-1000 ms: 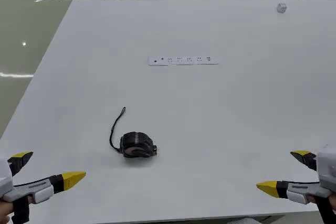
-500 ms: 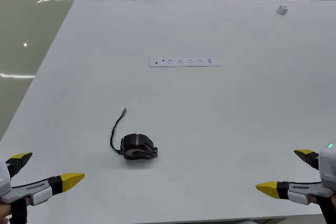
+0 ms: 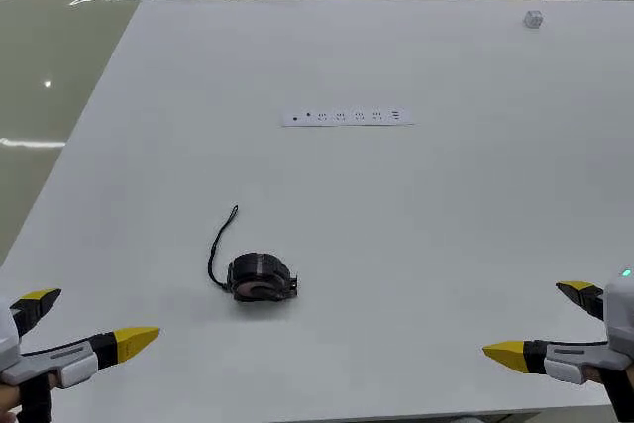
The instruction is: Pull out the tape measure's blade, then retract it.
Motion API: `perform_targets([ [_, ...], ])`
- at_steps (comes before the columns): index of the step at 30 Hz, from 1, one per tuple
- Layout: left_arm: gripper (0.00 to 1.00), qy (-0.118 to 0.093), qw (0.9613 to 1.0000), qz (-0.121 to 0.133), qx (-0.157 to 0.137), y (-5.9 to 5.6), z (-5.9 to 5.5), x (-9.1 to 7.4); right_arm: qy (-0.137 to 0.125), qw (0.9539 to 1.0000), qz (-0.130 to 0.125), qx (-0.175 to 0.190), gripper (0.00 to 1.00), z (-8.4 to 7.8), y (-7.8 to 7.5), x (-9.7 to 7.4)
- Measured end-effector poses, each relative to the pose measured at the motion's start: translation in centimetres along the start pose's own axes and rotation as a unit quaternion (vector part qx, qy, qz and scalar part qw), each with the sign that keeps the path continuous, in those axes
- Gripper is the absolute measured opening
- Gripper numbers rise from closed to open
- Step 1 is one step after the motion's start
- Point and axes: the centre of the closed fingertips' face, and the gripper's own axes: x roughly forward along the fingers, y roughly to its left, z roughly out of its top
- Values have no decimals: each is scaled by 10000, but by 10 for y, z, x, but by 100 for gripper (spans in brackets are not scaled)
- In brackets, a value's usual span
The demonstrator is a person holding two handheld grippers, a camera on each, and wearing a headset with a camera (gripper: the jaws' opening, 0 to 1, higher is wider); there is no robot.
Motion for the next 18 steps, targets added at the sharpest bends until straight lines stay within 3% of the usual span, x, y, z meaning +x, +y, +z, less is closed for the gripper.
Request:
perform_targets([
  [18,100,-6,10000,11,-33,1,-2,-2,-21,10000,0,35,100,2,0,-2],
])
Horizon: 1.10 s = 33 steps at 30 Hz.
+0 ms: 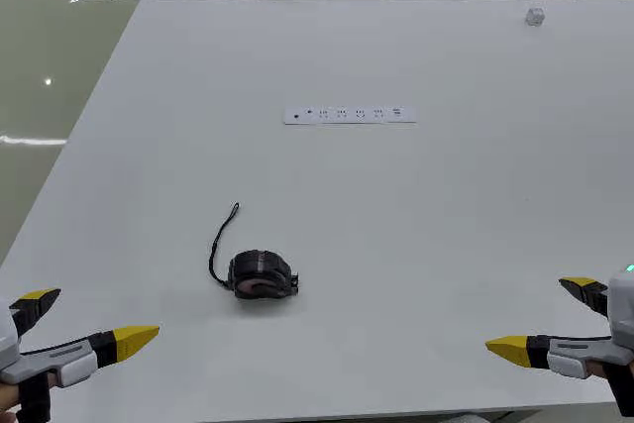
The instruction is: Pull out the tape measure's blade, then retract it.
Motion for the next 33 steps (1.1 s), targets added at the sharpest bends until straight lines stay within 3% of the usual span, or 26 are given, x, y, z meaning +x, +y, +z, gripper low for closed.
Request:
perform_targets([
  [19,100,-6,10000,-5,-44,1,-1,-1,20,9999,103,61,100,-1,3,1],
  [23,100,-11,10000,-1,-45,1,-2,-2,-159,9999,-4,4,100,4,-2,0],
  [33,100,-45,10000,9,-45,2,-1,-3,-216,9998,-52,-19,100,6,-5,-2],
])
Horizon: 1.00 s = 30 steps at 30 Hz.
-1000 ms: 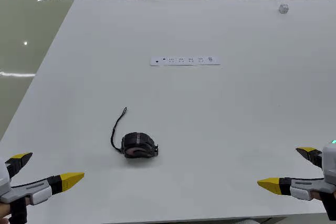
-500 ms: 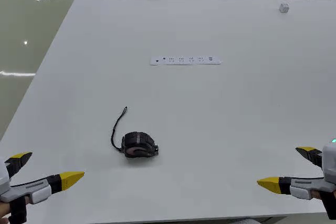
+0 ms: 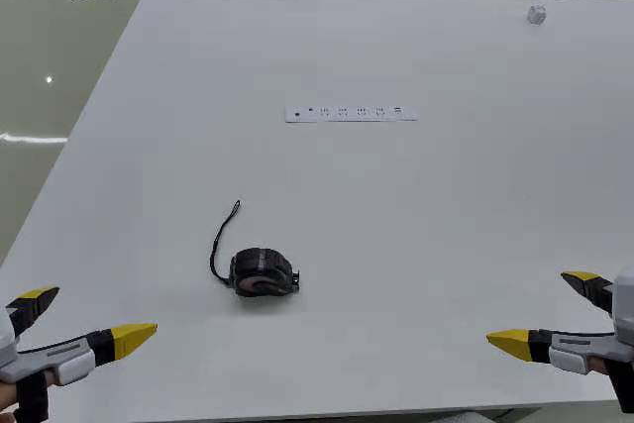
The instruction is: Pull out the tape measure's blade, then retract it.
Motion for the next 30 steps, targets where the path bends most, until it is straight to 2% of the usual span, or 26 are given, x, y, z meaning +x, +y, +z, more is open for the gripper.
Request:
perform_targets([
  [30,100,-104,9999,-12,64,2,3,-2,-143,9999,-37,-10,100,6,-3,-3],
])
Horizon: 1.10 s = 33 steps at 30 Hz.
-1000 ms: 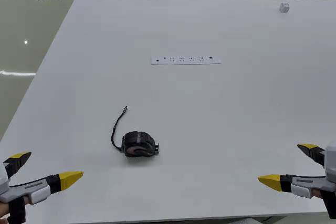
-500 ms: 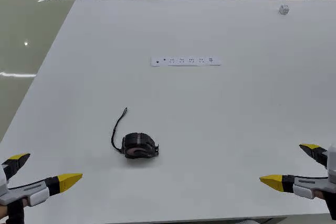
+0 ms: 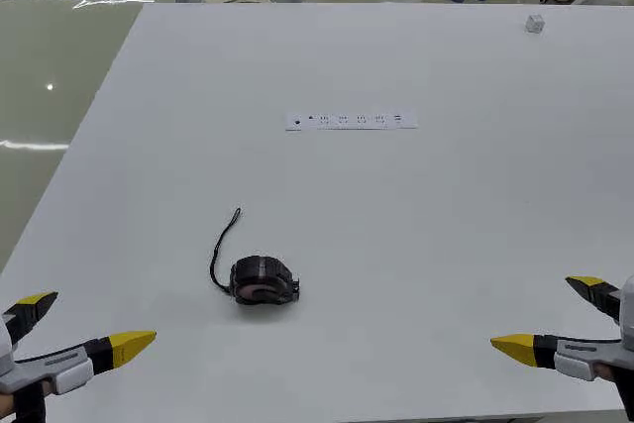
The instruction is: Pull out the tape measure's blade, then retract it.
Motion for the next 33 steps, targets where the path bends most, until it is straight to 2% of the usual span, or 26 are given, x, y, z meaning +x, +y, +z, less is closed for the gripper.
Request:
perform_targets([
  [11,100,16,10000,22,41,1,-2,-1,-45,9999,6,-109,100,1,1,1],
  [20,100,4,10000,-10,37,0,-1,0,-44,10000,-8,14,100,-2,-1,0],
  [28,100,-39,10000,-35,52,-2,3,1,-206,9998,-13,26,100,3,-2,-2],
  [33,100,-93,9997,-26,203,-1,8,2,-308,9995,33,-19,100,7,1,-3],
])
